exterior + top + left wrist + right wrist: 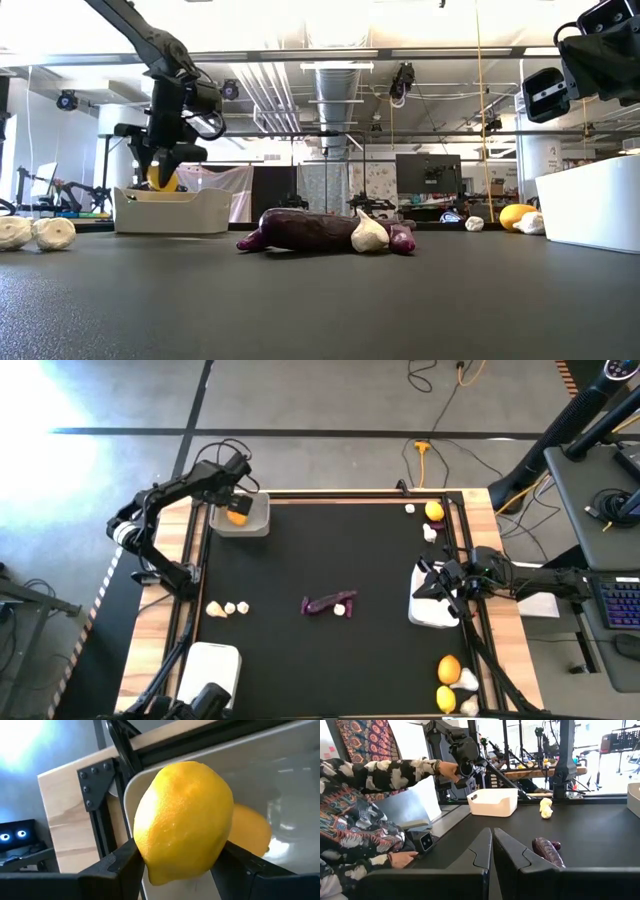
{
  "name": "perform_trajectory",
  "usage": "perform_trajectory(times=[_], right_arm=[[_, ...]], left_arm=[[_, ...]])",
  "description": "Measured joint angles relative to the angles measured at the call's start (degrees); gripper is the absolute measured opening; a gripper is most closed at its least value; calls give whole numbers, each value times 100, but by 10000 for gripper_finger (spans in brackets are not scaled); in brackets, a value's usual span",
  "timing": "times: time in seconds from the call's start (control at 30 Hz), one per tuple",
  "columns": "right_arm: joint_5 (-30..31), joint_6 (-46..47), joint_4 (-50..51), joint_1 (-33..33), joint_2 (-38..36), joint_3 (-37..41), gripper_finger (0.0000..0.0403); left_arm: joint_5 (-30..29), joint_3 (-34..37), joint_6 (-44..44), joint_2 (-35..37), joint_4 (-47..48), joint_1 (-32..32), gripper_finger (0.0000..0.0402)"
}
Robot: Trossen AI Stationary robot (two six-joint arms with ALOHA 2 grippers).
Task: Sort produce into baskets
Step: Put the top left lemon into the top white bin, then move the middle right lemon to the center of the table
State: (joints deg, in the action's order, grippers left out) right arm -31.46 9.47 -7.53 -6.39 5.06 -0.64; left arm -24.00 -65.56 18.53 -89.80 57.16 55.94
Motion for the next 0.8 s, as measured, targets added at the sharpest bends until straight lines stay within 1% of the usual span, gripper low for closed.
perform_trajectory(times=[0.2, 0.3, 0.37, 0.57, 0.67, 0.8], right_arm=[[0, 0, 0, 1, 0, -1, 11], [0, 1, 0, 0, 0, 2, 11], [-1, 1, 0, 2, 0, 0, 11], [-2, 1, 0, 0, 0, 1, 11], [0, 1, 0, 1, 0, 1, 11], [-1, 1, 0, 0, 0, 0, 11]], left_arm=[[-46, 2, -20, 0, 7, 6, 185], [-49, 2, -9, 0, -17, 4, 192], [-49, 2, -9, 0, -10, 4, 206], [-22, -36, -190, -5, 277, 4, 268], [138, -371, -316, -6, 741, 4, 290], [245, -1065, -326, 124, 1621, -180, 299]])
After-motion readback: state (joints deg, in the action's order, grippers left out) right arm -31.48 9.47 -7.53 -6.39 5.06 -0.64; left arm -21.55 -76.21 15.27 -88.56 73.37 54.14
